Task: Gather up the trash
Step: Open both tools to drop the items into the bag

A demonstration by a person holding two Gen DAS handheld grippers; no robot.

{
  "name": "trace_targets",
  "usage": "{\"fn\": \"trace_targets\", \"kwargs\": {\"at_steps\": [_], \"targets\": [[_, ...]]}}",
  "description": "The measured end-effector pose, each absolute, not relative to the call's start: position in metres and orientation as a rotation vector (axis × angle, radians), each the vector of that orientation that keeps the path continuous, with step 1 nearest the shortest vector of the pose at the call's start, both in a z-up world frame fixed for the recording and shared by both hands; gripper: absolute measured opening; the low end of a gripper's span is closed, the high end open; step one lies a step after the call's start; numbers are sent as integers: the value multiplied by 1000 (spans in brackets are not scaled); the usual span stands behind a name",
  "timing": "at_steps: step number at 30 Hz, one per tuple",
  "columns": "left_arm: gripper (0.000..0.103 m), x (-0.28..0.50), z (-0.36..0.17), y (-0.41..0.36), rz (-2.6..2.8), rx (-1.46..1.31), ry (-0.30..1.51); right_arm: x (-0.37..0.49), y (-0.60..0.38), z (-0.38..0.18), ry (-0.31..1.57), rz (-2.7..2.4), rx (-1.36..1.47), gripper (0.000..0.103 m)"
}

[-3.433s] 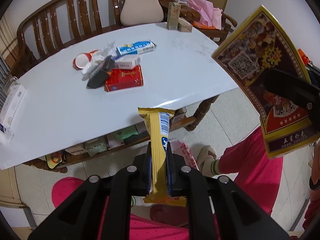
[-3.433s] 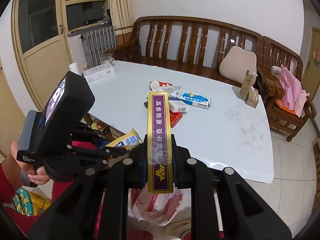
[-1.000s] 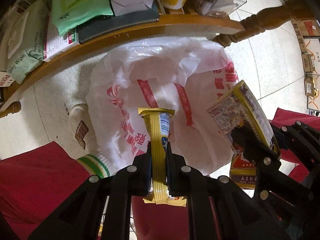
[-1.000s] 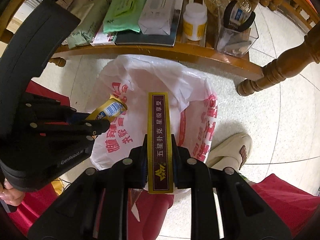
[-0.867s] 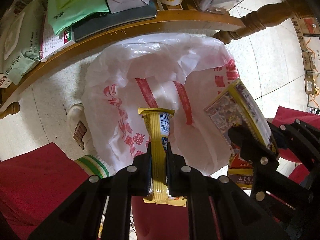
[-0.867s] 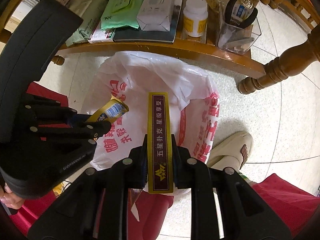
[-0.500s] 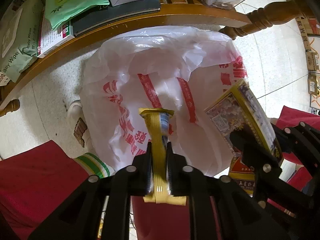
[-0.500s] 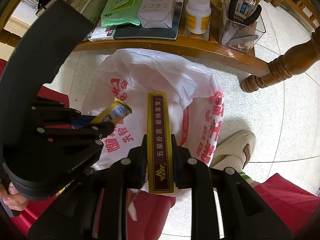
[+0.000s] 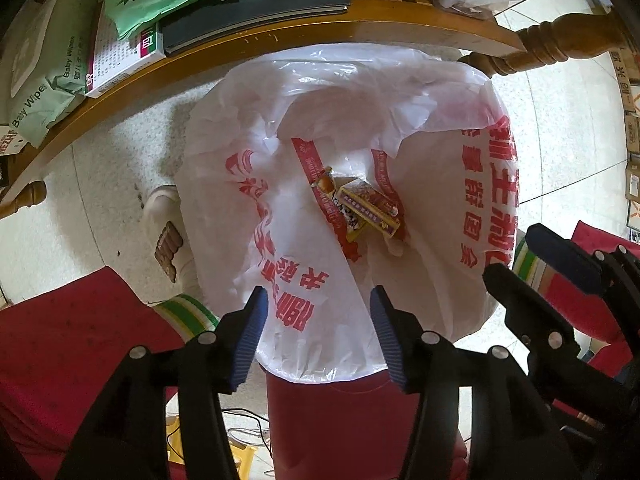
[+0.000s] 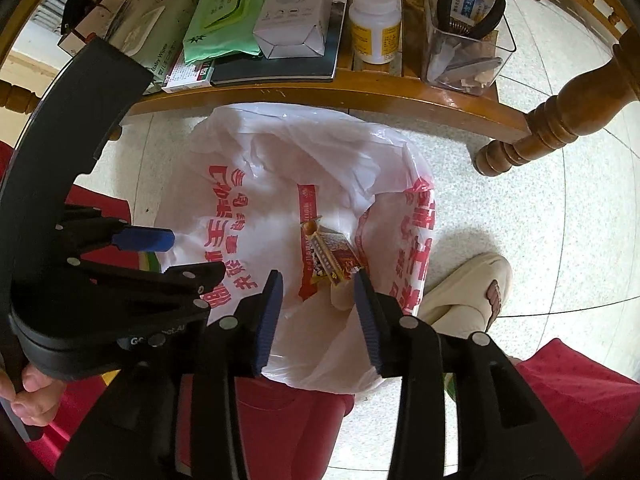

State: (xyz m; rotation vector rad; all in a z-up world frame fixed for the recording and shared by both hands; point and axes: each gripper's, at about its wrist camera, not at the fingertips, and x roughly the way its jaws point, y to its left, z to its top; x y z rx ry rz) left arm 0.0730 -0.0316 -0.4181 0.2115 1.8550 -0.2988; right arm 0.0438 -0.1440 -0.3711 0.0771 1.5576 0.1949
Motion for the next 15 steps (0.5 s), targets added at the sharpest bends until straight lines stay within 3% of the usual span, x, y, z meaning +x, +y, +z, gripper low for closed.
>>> {"fn": "trace_targets", "kwargs": {"at_steps": [6, 9, 15], "targets": [[53, 72, -415, -30, -285, 218, 1850, 44, -143, -371, 1558, 198, 76, 38], [62, 72, -409, -28, -264, 223, 1836, 43, -144, -368, 1553, 197, 83, 40], [77, 64, -368, -14, -277, 194, 1771, 35, -153, -331, 1481, 210, 119, 67]]}}
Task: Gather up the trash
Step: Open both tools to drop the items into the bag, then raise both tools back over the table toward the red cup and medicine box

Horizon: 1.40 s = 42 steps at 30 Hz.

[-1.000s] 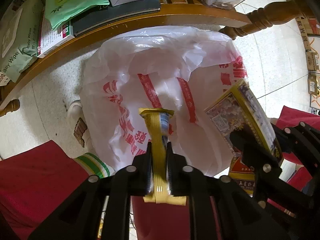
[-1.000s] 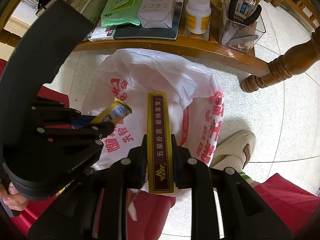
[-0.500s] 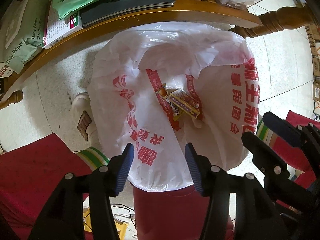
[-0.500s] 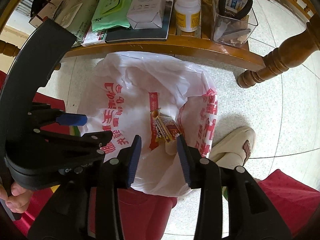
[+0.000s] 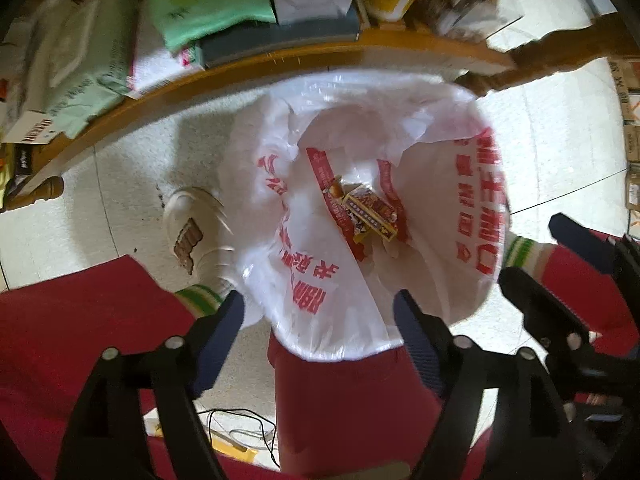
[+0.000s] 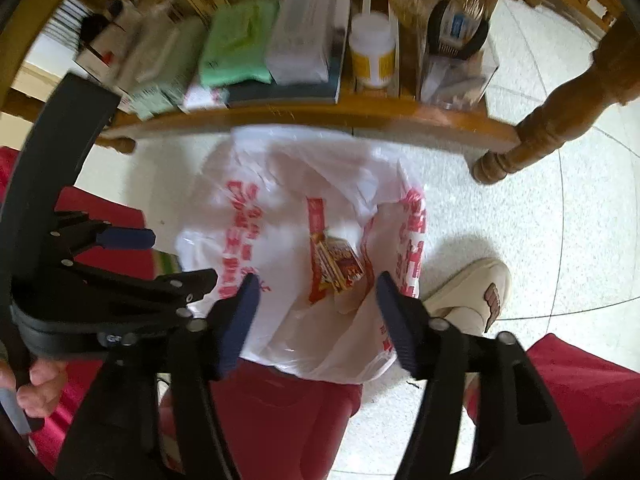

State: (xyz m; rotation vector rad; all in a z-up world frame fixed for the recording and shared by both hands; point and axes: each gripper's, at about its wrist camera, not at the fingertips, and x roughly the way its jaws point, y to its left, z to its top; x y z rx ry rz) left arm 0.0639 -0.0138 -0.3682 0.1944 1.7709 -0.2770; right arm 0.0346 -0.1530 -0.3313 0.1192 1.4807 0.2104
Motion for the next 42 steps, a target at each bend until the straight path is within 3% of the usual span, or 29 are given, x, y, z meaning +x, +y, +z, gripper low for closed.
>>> {"fn": "trace_targets", "kwargs": {"at_steps": [8, 13, 17, 22, 26, 32, 42], "targets": [[80, 44, -237, 14, -357, 240, 1538, 18, -171, -202, 1178, 261, 51, 75], [89, 62, -126, 42, -382, 138, 1364, 8, -189, -84, 811, 286, -9, 97], [92, 92, -42, 64, -375, 85, 1273, 10, -195, 5, 573, 315, -157, 97], [94, 132, 41, 75, -297, 170, 1191, 30, -201, 79, 485, 388, -327, 97], [94, 171, 67, 80, -266, 156, 1246, 58, -209, 125, 444, 427, -360, 97], [94, 231, 61, 79, -232, 139, 1373, 111, -225, 162, 455, 498, -367, 97], [94, 312, 29, 51, -234, 170, 1468, 202, -225, 158, 538, 571, -401, 97]]}}
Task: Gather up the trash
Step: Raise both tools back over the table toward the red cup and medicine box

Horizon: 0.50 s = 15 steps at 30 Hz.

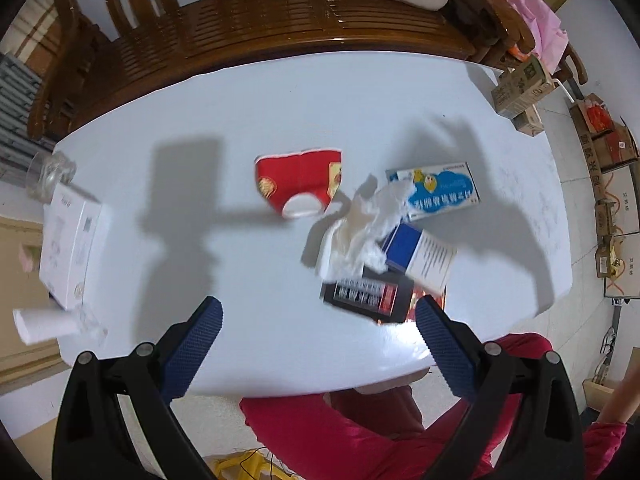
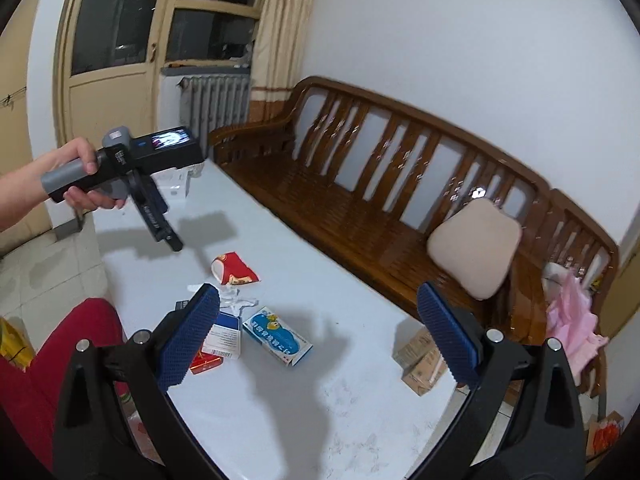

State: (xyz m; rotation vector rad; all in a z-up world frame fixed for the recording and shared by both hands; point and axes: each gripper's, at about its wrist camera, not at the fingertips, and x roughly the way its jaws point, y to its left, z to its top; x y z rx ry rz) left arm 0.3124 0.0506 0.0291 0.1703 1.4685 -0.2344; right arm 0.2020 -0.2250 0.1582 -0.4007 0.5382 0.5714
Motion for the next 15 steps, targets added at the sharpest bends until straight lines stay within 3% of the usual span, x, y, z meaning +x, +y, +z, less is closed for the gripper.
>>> {"fn": "trace_targets", "kwargs": {"at_steps": [15], "targets": [[94, 376, -33, 22, -267, 259, 1567, 283, -182, 79, 723, 717, -505, 97]]}}
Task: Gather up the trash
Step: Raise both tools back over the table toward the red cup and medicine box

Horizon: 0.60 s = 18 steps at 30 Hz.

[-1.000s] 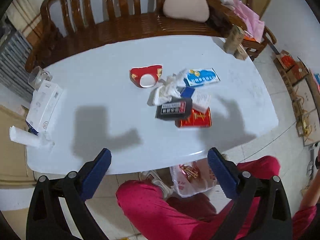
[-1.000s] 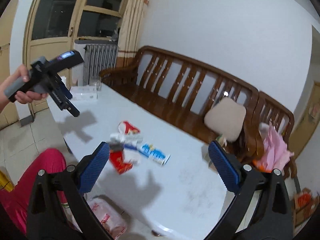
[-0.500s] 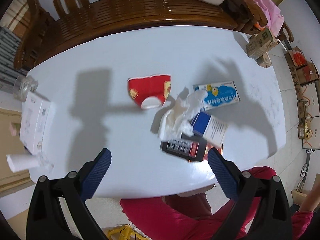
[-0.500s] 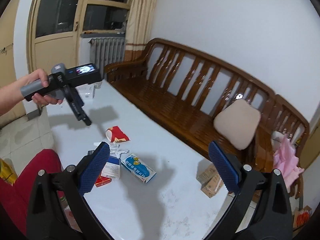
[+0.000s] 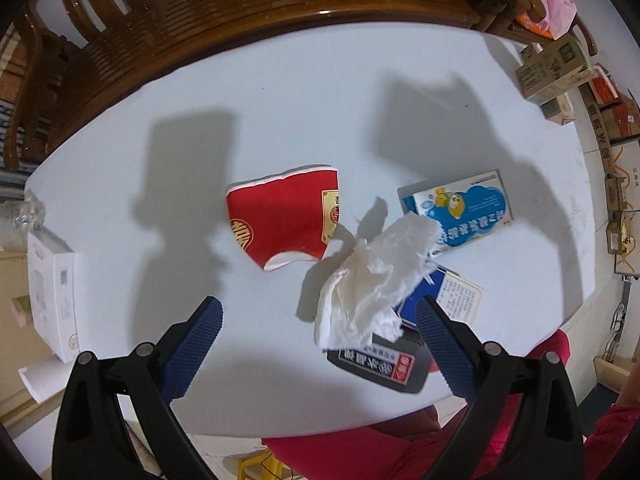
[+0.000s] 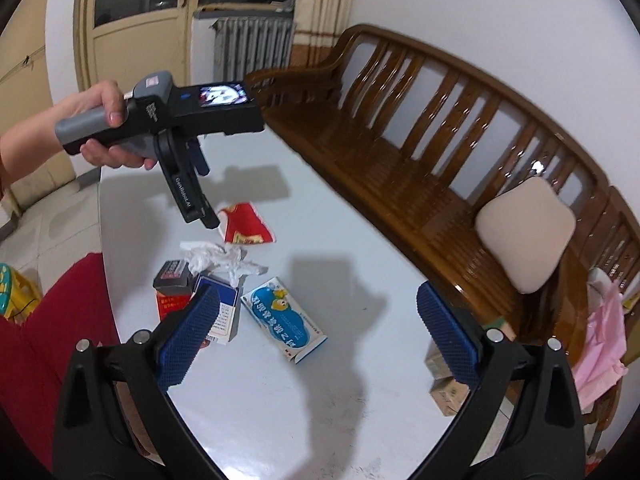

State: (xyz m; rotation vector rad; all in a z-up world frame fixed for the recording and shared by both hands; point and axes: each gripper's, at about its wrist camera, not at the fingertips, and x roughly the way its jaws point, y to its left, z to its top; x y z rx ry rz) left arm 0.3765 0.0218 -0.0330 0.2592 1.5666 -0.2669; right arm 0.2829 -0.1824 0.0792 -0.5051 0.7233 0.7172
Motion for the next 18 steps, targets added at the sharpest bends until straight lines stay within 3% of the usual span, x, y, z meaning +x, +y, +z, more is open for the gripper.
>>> {"fn": "trace_targets", "kwargs": {"at_steps": [18], "targets": [[94, 419, -104, 31, -260, 209, 1673, 333, -124, -44, 997, 912, -736, 97]]}}
